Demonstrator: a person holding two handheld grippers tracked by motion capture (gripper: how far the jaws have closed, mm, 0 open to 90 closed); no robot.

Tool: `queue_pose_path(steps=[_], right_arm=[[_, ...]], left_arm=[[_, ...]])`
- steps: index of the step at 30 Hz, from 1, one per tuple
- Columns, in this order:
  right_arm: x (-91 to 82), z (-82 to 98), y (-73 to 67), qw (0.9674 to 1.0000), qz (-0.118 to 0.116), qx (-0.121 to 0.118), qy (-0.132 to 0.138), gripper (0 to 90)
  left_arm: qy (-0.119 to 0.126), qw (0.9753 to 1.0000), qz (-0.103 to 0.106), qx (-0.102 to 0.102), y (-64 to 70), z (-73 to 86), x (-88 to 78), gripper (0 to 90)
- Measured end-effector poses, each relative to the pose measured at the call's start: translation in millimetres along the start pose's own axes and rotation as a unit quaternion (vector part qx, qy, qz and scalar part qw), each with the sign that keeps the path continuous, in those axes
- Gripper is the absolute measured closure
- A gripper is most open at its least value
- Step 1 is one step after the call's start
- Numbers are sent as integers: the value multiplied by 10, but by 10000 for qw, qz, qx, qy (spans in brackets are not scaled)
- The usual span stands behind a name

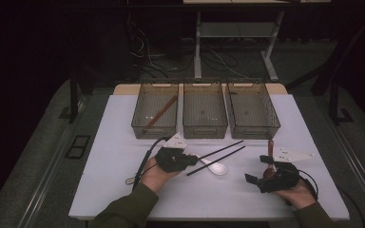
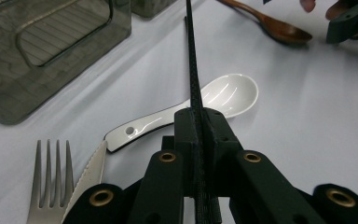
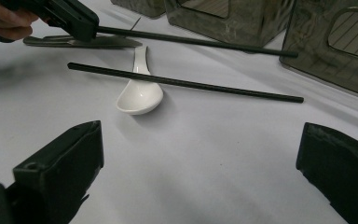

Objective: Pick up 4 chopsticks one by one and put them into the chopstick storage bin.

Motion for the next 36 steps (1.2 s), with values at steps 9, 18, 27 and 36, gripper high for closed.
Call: queue_pose_path(steps=[9,18,27,36], right_arm=[[0,1,-1,10000,1,-3,-3,5],[1,0,-3,10000,-4,-5,-5,5],[2,0,-3,10000,-2,-10,-8,5],[3,0,-5,10000,-6,-6,-12,5]], left_arm=[[222,9997,38,-78,-66,25,-145,838],[479,9986,-39,-236,-184,74,-343,837],[606,9974,-188,-339,-275,108,-468,837],[652,9960,-454,-414,-361,144,-580,837]])
Point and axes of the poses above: each handheld gripper's, and its own axes: x roughly forward along the jaws, z roughly out of its underside, y roughly to its right, the point moved 3 cm from there along x, roughly forward along the jaws, and after that the axes turned 14 degrees about -y, right-handed, at the moved point
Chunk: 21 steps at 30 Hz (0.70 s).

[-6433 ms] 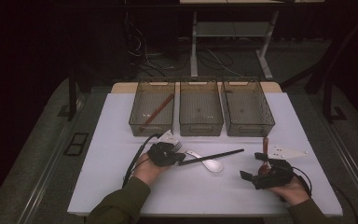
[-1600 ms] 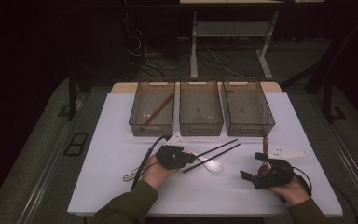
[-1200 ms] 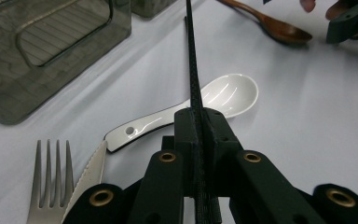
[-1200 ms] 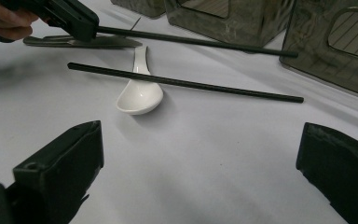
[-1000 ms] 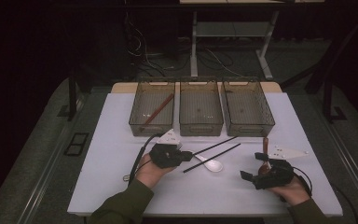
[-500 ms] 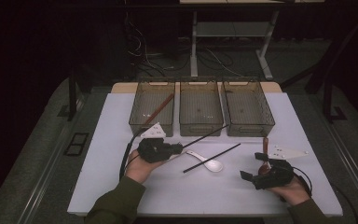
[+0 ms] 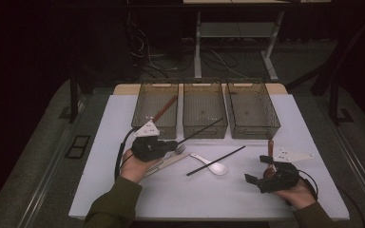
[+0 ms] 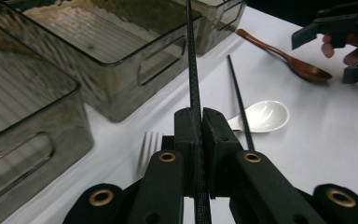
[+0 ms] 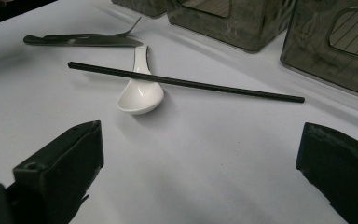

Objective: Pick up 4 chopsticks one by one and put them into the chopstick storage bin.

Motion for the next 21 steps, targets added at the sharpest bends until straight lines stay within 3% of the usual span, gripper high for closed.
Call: queue_pose_path(steps=[10,21], right_arm=[[1,0,1,10000,-1,-6,0,5],[2,0,4,10000,-4,3,2,5]], left_arm=[[-18,9996,-281,-5,-118,9,-102,837],[66,9986,-499,-164,-330,2,-204,837]])
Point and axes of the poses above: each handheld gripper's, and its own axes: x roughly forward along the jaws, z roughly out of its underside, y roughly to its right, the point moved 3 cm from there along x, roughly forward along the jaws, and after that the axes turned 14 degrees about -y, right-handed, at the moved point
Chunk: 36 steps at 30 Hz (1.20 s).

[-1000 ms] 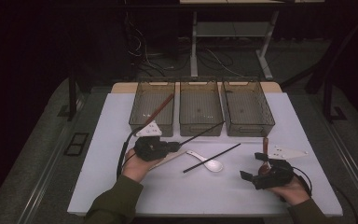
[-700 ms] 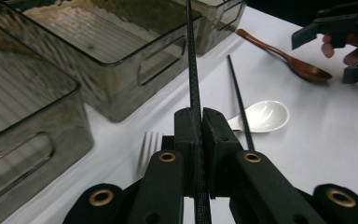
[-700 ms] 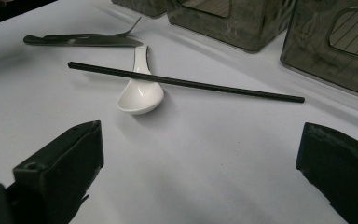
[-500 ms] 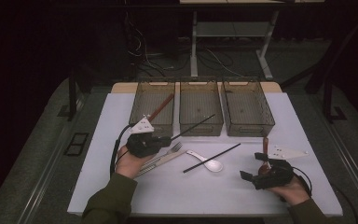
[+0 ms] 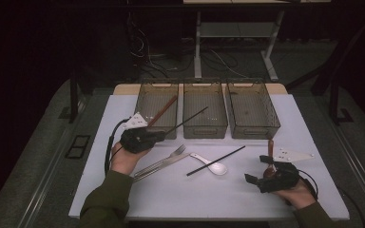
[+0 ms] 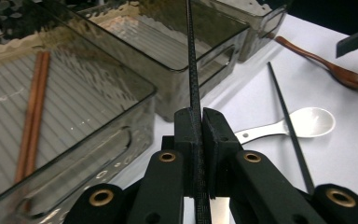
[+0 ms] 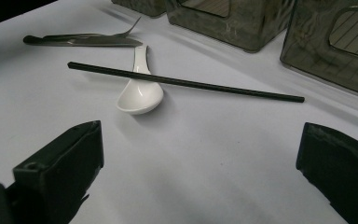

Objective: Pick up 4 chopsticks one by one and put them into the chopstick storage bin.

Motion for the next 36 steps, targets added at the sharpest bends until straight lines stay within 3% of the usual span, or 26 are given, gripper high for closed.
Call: queue_pose_path(steps=[15,20,27,36], right_arm=[[11,-2,8,10000,13,15,-14,5],[16,-4,11,10000,16,19,-24,5],[18,-2,13,10000,20,26,-27,5],[19,-2,15,10000,22,37,-35,5]], left_arm=[[-18,9989,-407,-228,-329,-41,-30,837],[7,9976,-549,-417,-493,-58,-38,837],[-4,9945,-808,-672,-736,-97,-76,837],[-204,9881,-1139,-1011,-1009,-150,-18,837]])
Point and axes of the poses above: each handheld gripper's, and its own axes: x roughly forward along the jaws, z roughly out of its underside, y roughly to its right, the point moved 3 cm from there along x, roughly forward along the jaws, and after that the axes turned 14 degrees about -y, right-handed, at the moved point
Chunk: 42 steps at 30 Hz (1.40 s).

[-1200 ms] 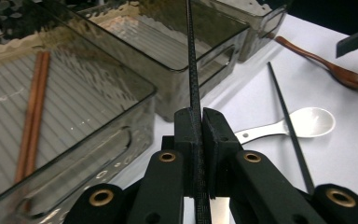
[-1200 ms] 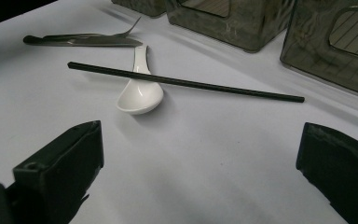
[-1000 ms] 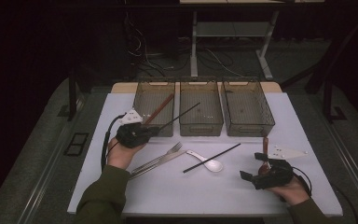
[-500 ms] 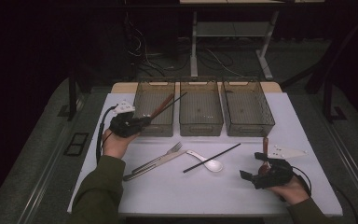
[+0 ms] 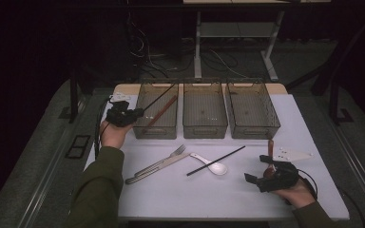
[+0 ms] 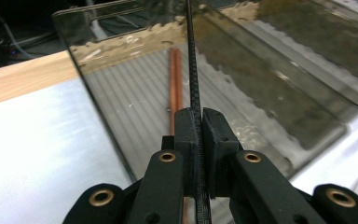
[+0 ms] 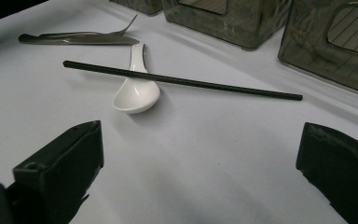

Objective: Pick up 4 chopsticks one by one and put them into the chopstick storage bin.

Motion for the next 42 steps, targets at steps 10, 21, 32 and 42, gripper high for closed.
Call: queue_pose_path(steps=[10,21,32,42], right_arm=[[-3,0,1,10000,-3,-13,14,5],[-5,0,2,10000,-7,-20,20,5],[-5,-1,2,10000,-9,-24,19,5],[-4,-2,1,10000,-15,-21,16,5]], left_arm=[[-434,9985,-239,-242,-50,-54,257,837],[-738,9961,-276,-401,-54,-42,383,835],[-664,9968,-159,-425,-45,-45,378,796],[-489,9981,-27,-365,11,-83,315,704]])
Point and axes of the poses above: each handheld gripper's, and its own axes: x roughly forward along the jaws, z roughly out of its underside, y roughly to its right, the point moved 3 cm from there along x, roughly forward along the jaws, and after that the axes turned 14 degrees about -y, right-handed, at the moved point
